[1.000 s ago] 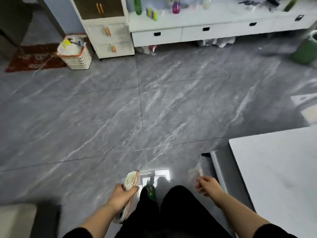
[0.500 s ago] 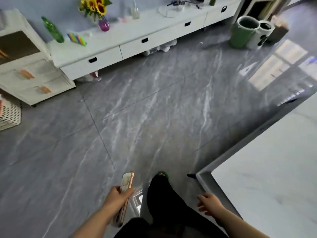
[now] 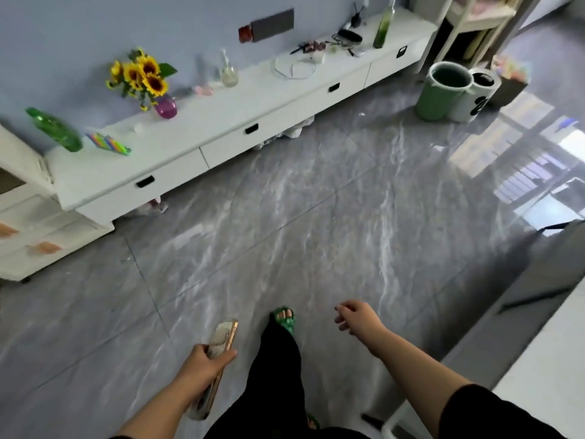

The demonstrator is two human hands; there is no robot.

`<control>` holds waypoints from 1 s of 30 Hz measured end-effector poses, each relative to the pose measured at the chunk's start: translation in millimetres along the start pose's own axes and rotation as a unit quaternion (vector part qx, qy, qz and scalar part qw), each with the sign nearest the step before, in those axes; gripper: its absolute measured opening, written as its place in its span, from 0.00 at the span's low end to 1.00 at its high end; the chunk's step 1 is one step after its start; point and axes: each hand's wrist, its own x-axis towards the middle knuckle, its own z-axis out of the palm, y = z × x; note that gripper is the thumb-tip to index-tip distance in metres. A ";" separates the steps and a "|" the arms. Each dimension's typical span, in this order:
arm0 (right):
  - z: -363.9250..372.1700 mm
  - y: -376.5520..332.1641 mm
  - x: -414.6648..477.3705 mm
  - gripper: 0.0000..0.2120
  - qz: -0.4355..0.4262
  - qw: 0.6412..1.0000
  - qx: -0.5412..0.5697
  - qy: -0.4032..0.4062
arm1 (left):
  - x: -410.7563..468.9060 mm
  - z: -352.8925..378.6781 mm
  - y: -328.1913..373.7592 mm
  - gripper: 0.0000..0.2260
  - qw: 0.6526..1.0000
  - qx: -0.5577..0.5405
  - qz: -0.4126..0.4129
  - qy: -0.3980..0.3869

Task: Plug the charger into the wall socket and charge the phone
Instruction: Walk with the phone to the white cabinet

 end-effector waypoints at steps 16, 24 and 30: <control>-187.4 -86.3 165.4 0.08 0.207 0.977 0.025 0.051 | 135.8 13.2 387.4 0.31 0.995 -0.001 0.082 -0.050; -269.2 -265.2 321.3 0.07 0.100 0.989 -0.104 -0.034 | 199.2 17.7 517.1 0.29 0.997 -0.073 0.003 0.009; -271.2 -423.6 427.2 0.09 0.003 0.985 -0.150 -0.079 | 239.9 -13.9 576.7 0.26 0.996 -0.079 -0.031 0.030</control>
